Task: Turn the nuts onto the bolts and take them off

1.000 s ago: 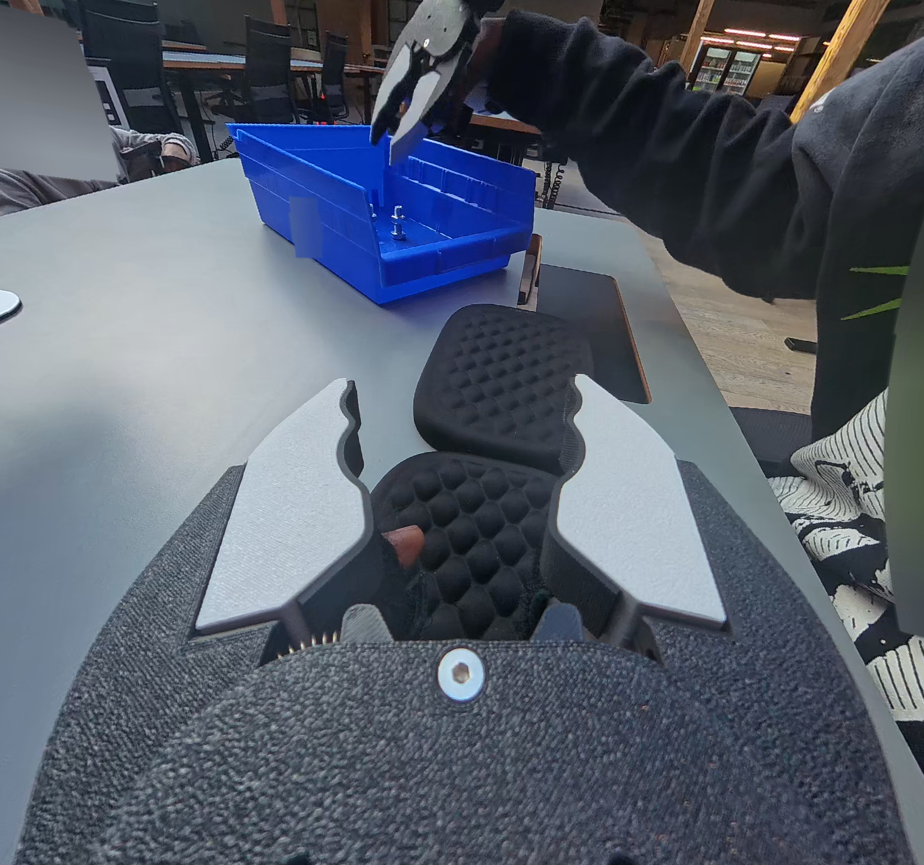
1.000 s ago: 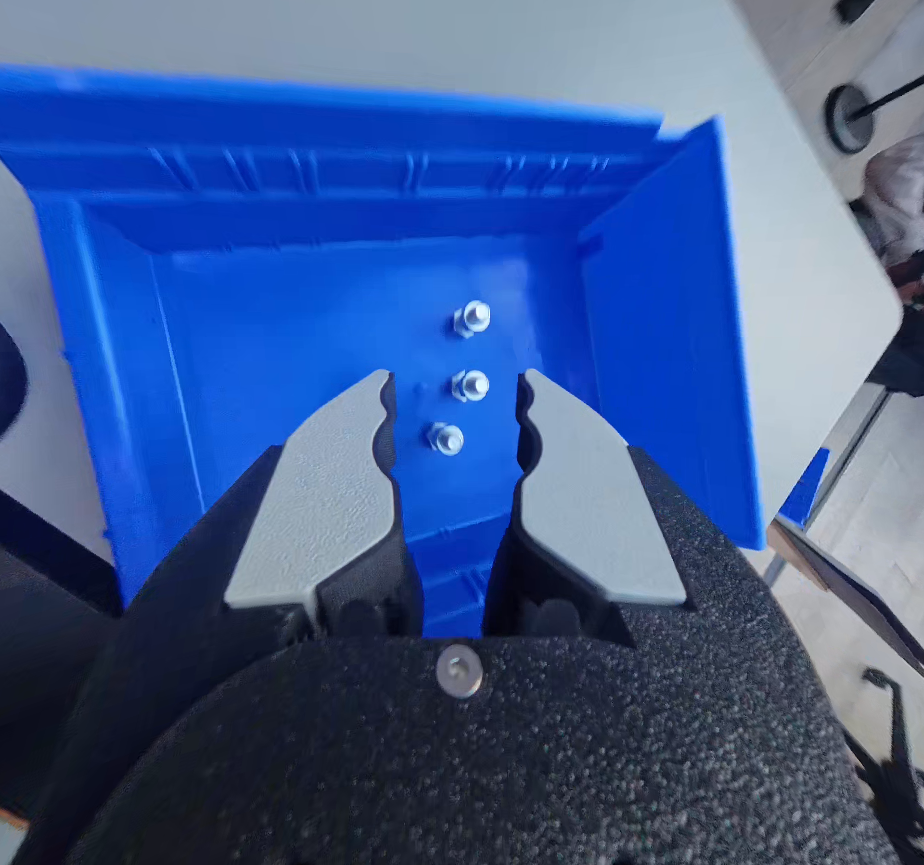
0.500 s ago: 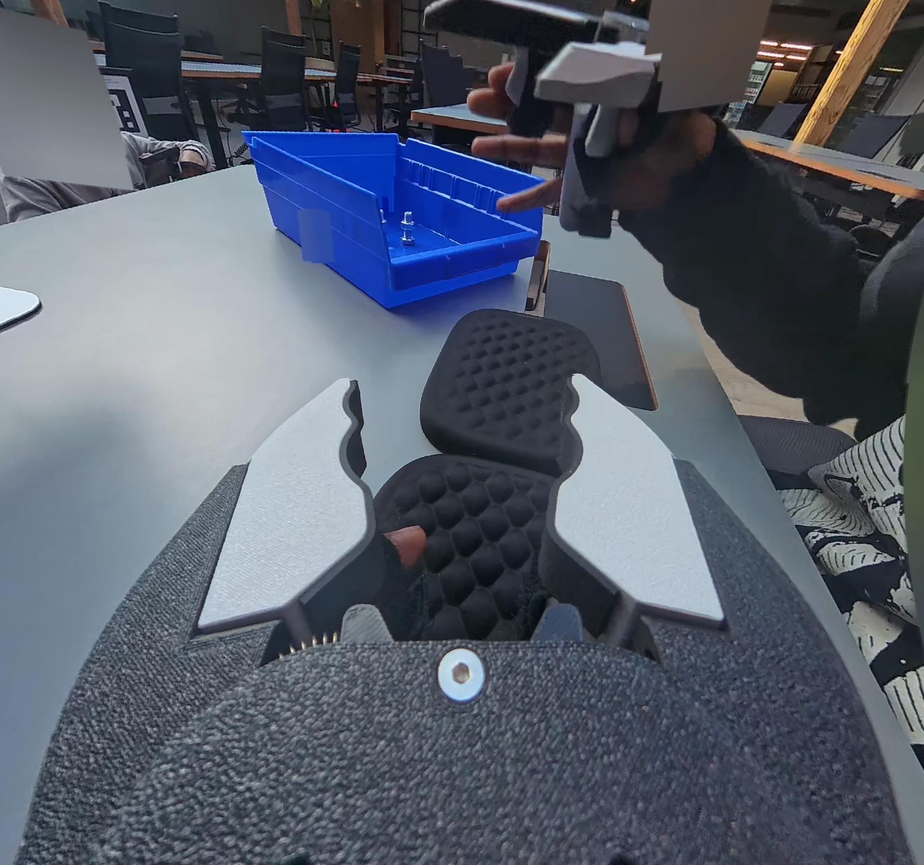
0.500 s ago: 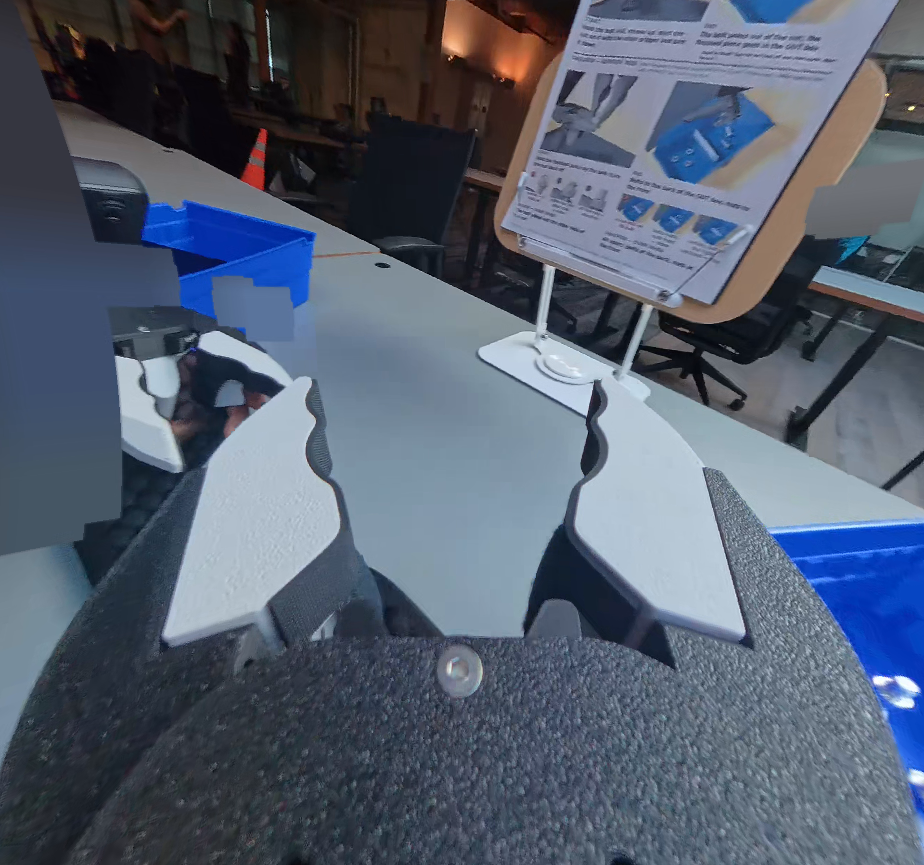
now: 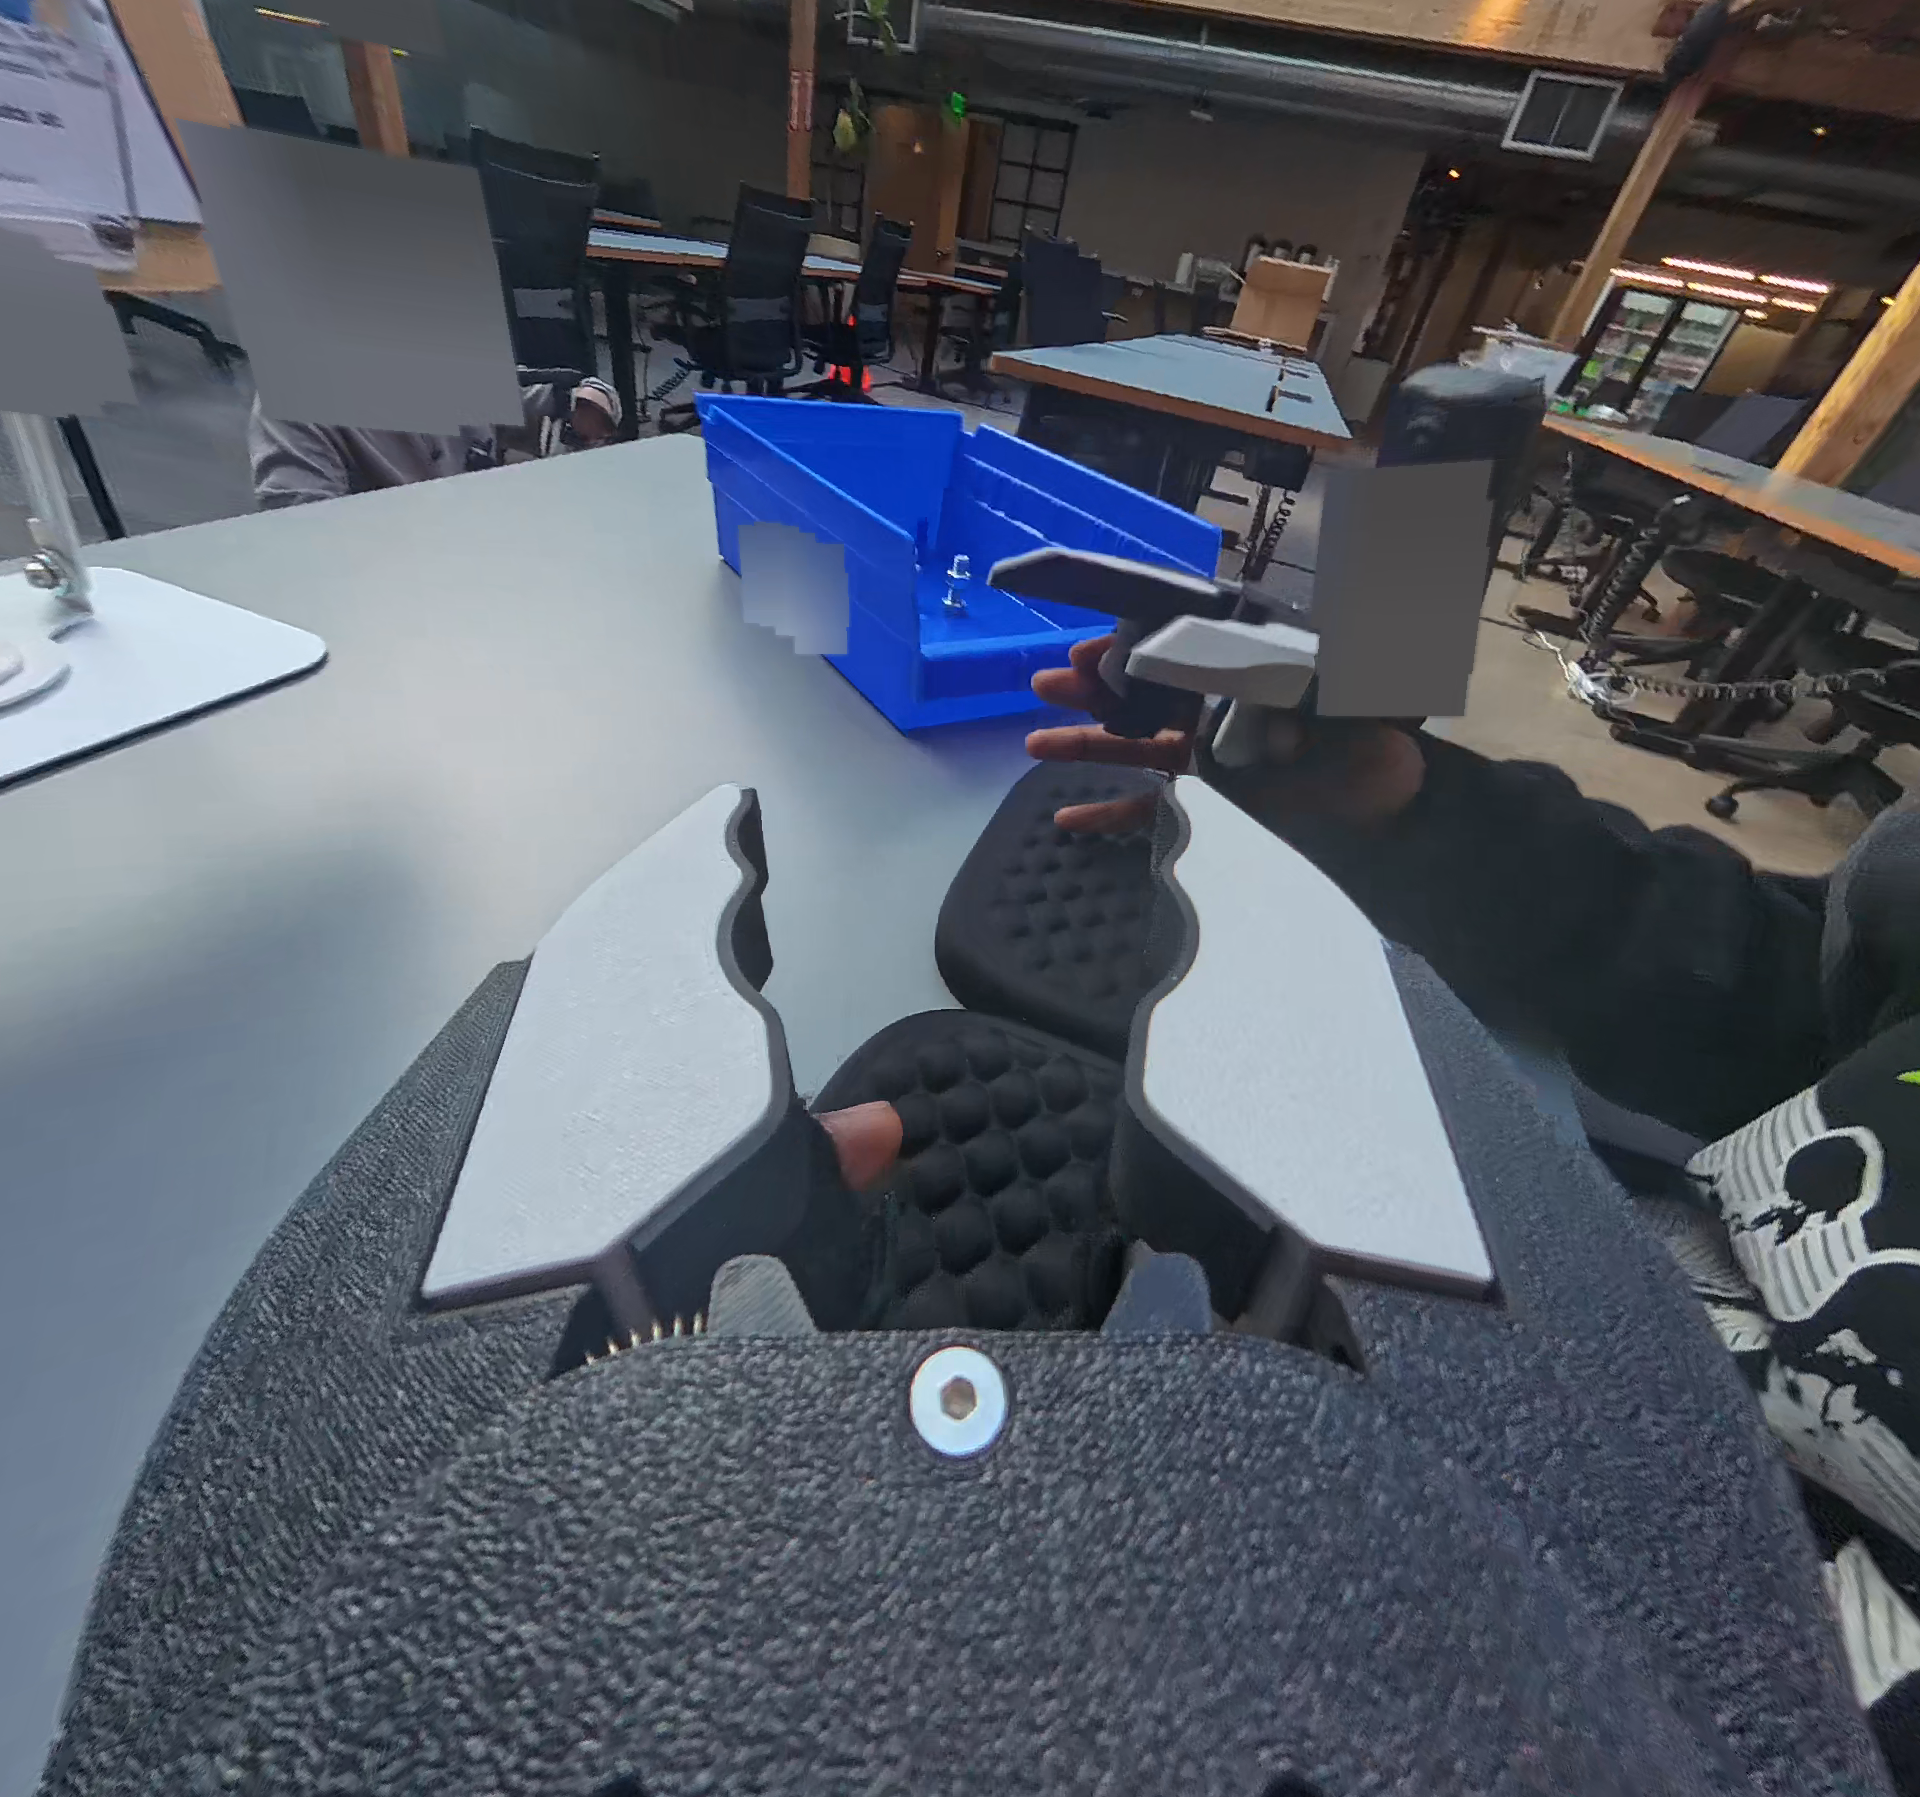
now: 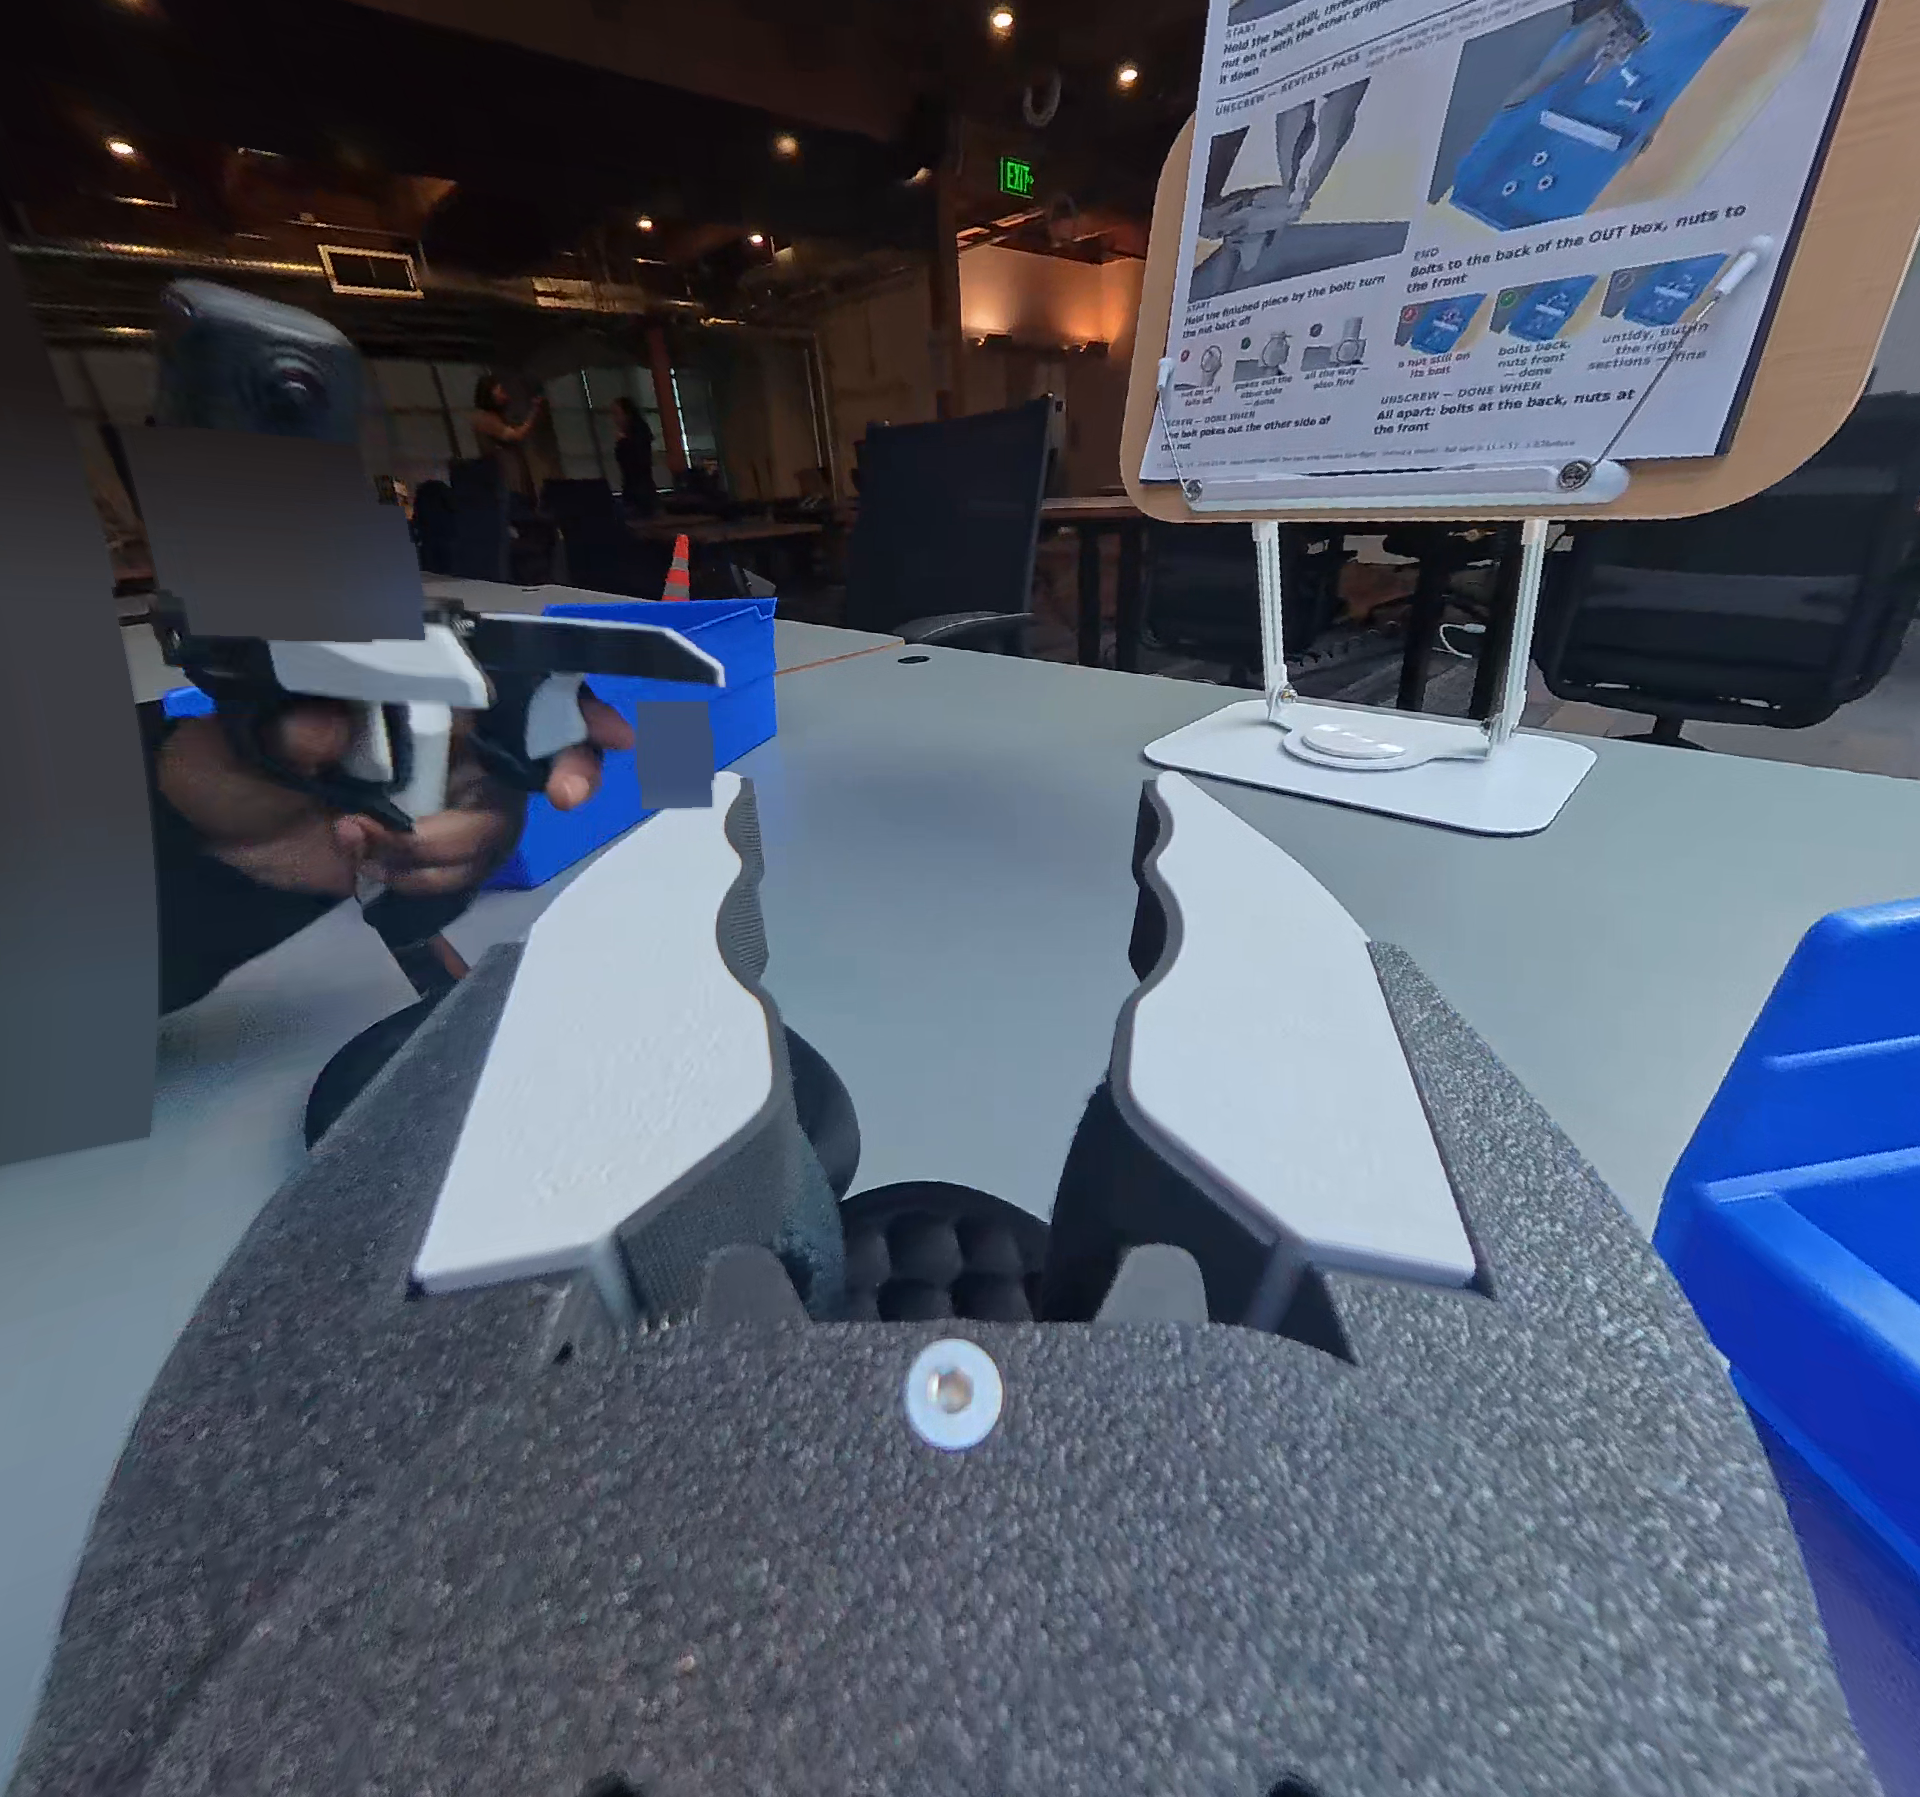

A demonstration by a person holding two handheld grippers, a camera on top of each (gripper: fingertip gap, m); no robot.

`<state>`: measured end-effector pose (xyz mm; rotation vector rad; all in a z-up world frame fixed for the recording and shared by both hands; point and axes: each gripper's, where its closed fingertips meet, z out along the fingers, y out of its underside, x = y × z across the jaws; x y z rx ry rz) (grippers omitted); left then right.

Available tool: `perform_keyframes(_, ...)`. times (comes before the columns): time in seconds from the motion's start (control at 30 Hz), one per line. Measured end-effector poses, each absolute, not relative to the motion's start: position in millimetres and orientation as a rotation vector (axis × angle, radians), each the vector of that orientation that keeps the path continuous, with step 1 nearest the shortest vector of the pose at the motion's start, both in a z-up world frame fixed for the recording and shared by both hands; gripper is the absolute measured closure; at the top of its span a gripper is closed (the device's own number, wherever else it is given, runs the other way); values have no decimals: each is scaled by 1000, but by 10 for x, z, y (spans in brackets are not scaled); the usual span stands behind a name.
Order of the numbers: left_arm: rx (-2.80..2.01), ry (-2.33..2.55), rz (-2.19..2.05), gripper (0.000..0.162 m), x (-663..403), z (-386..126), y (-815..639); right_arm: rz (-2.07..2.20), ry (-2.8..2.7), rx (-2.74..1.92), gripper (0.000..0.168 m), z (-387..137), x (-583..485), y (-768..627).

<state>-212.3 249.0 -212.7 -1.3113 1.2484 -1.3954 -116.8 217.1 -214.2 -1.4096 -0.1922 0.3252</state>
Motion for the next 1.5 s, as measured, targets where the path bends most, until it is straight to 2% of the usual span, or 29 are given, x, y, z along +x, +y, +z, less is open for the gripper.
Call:
perform_keyframes(0.13,-1427,1162,-1292,94,-2560,-1760,2792,349,-198,-1420,100,-2165,-1190,2198)
perform_keyframes(0.37,-1803,1110,-673,98,-3826,-1572,3863,399,-188,-1442,102,-2190,-1196,2231)
perform_keyframes(0.47,-2010,1058,-397,98,-4393,-1695,4415,393,-203,-1447,101,-2196,-1217,2231)
perform_keyframes(0.53,-2129,1037,-276,106,-4681,-1818,4702,388,-215,-1446,101,-2196,-1233,2228)
perform_keyframes(0.63,-2327,1019,-118,107,-5028,-2079,5051,384,-228,-1443,100,-2194,-1252,2220)
perform_keyframes(0.87,-2642,978,122,119,-5414,-2646,5508,378,-249,-1434,100,-2188,-1279,2203)
perform_keyframes(1.1,-2788,906,236,127,-5612,-2983,5681,362,-279,-1427,100,-2187,-1319,2187)
perform_keyframes(1.5,-2864,849,243,138,-5693,-3162,5741,359,-280,-1416,101,-2175,-1317,2178)
